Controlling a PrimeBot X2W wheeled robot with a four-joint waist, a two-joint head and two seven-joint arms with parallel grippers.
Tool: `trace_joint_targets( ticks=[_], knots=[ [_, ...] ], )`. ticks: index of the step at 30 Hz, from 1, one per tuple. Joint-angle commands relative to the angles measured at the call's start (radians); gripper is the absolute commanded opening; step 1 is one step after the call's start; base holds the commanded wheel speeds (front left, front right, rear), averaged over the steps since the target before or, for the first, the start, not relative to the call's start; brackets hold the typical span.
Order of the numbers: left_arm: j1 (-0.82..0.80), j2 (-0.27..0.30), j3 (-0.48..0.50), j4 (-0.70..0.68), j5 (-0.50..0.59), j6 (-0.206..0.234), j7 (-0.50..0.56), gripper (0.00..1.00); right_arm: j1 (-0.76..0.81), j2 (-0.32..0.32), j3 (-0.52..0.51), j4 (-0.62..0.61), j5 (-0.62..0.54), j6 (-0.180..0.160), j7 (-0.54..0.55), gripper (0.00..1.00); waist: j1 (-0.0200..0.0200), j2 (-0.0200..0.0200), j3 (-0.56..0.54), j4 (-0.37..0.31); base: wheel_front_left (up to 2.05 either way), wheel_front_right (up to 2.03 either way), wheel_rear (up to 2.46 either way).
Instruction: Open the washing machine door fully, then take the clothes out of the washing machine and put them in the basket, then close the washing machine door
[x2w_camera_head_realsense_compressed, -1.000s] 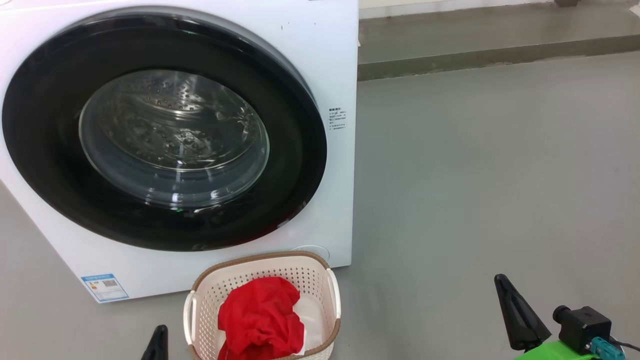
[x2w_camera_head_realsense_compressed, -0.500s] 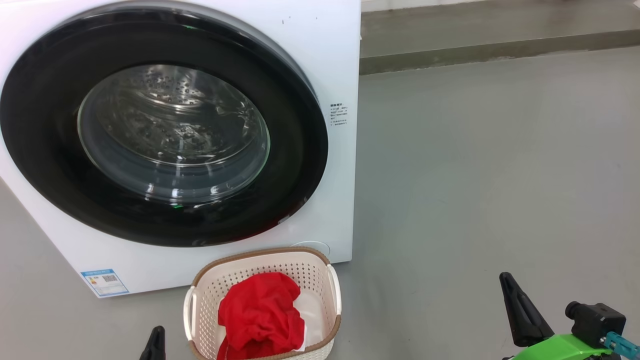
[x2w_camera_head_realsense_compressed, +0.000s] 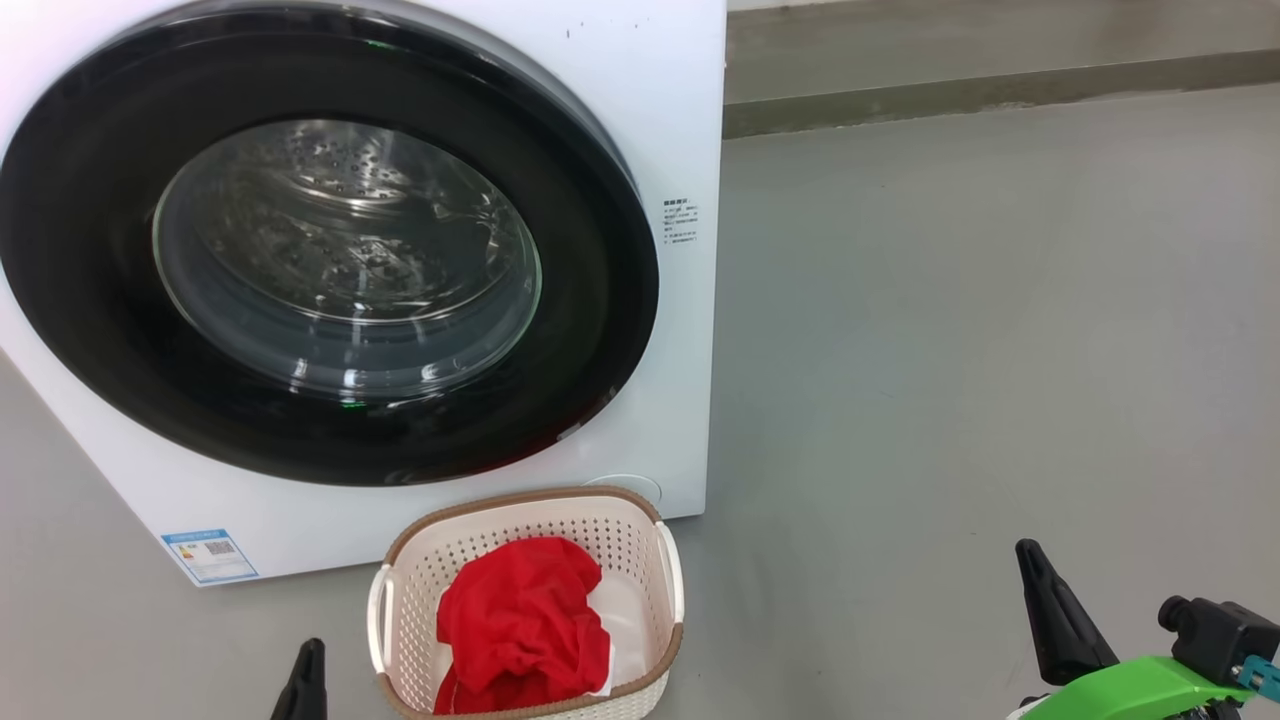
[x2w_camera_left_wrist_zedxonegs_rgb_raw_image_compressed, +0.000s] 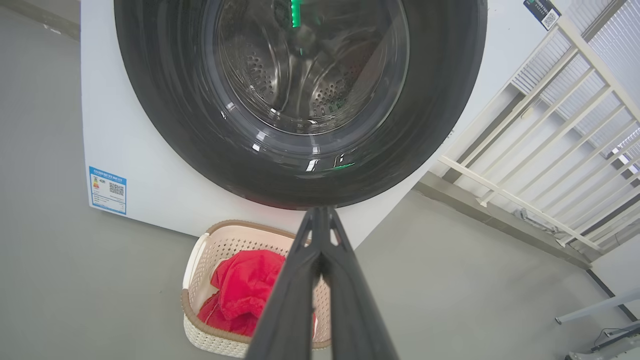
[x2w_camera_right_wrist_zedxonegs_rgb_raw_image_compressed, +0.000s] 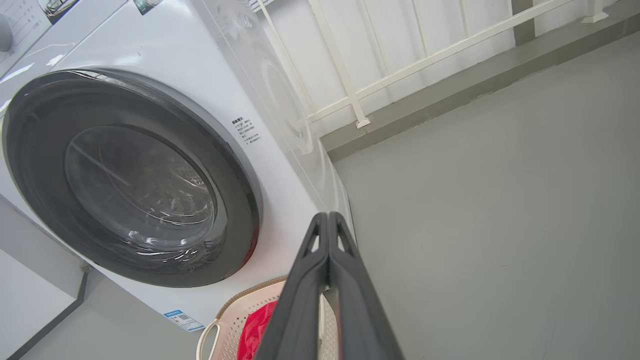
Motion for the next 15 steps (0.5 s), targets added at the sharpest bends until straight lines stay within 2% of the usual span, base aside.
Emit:
trace_joint_targets(
  ticks=[1, 15],
  knots=[
    [-0.046, 0.009, 0.015, -0.022, -0.031, -0.002, 0.011, 0.00, -0.056, -0.009, -0.002, -0.026, 0.038, 0.000, 0.005, 0.00, -0.0001, 0.0000, 0.001, 0.000, 0.00, 0.00, 0.00],
    [-0.068, 0.011, 0.020, -0.019, -0.188, -0.003, 0.051, 0.00, -0.072, -0.006, -0.017, -0.025, 0.187, -0.001, 0.046, 0.00, -0.0001, 0.0000, 0.014, 0.004, 0.00, 0.00, 0.00]
  ],
)
